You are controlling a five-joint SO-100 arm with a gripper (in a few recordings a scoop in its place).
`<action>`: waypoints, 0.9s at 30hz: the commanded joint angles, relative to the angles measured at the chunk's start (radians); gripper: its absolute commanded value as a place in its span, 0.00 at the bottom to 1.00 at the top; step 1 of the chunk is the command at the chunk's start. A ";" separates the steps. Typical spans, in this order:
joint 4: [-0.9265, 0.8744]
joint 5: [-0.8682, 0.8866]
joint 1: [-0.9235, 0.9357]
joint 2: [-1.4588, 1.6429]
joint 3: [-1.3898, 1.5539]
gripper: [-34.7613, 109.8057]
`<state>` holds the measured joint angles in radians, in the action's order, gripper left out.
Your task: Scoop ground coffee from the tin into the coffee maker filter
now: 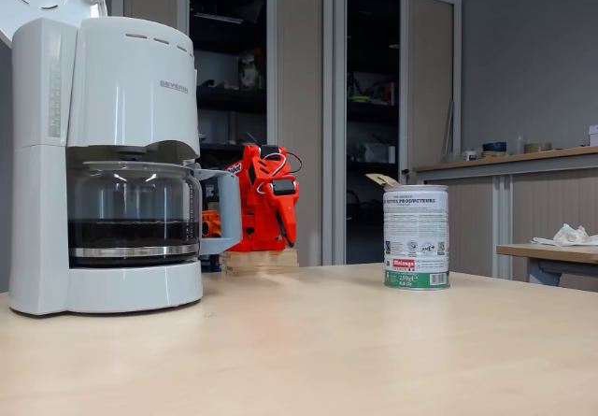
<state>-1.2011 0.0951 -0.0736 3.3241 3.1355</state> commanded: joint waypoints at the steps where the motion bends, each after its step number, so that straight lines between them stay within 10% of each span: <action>1: -0.011 -0.008 0.000 0.000 0.006 0.24; 27: -0.009 -0.199 -0.094 -0.002 0.006 0.24</action>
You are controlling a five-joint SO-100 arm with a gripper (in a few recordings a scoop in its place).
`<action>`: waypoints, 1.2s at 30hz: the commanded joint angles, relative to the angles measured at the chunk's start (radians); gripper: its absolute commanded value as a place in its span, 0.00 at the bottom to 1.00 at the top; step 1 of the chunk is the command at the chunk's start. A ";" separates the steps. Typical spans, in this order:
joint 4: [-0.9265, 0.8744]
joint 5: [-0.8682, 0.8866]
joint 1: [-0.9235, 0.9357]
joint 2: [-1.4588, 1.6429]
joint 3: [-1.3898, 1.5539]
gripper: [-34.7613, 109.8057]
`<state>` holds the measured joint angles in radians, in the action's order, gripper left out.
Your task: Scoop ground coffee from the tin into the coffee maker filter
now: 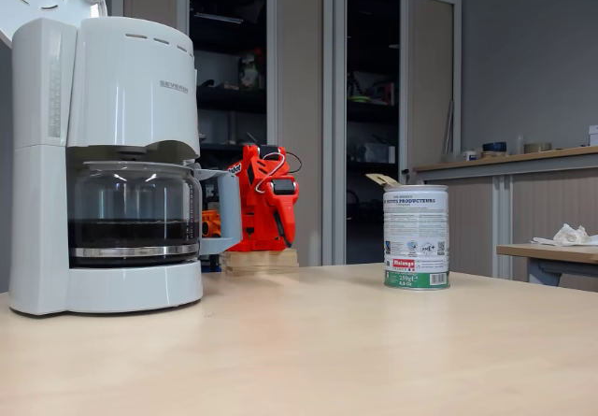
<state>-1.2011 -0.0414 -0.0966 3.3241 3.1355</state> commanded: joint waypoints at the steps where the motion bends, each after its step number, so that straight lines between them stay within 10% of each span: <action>1: 0.009 -0.067 -0.104 -0.003 0.006 0.24; 11: 0.334 -0.049 -0.330 0.000 0.006 0.24; 18: 0.463 0.368 -0.400 0.003 0.006 0.24; 36: 0.466 0.261 -0.480 0.009 -0.075 0.33</action>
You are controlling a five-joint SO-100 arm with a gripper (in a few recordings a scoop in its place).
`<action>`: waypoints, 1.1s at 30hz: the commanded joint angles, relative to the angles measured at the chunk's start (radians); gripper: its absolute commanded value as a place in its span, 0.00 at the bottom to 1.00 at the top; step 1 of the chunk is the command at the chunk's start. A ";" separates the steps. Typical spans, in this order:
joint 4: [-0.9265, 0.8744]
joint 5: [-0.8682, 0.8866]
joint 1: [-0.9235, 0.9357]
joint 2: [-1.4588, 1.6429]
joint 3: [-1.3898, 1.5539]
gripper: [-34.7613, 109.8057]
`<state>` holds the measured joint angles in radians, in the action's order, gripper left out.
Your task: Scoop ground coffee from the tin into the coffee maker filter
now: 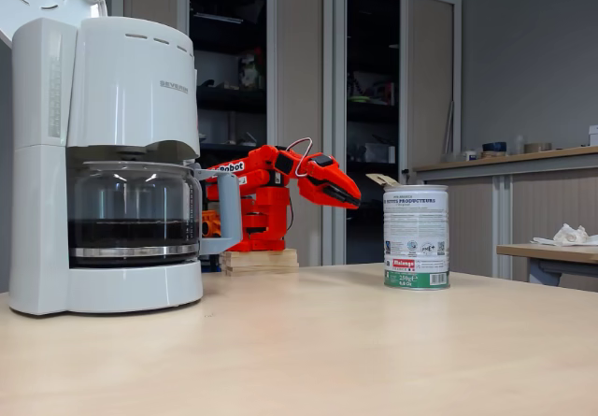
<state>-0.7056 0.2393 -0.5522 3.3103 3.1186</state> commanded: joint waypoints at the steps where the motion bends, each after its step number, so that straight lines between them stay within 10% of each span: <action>1: -0.040 -0.029 -0.029 0.025 -0.074 0.36; 15: -0.350 -0.009 -0.127 0.034 -0.276 0.39; 33: -0.124 -0.054 -0.233 -0.342 -0.407 0.40</action>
<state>-0.8483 0.1825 -0.7808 3.0173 2.7842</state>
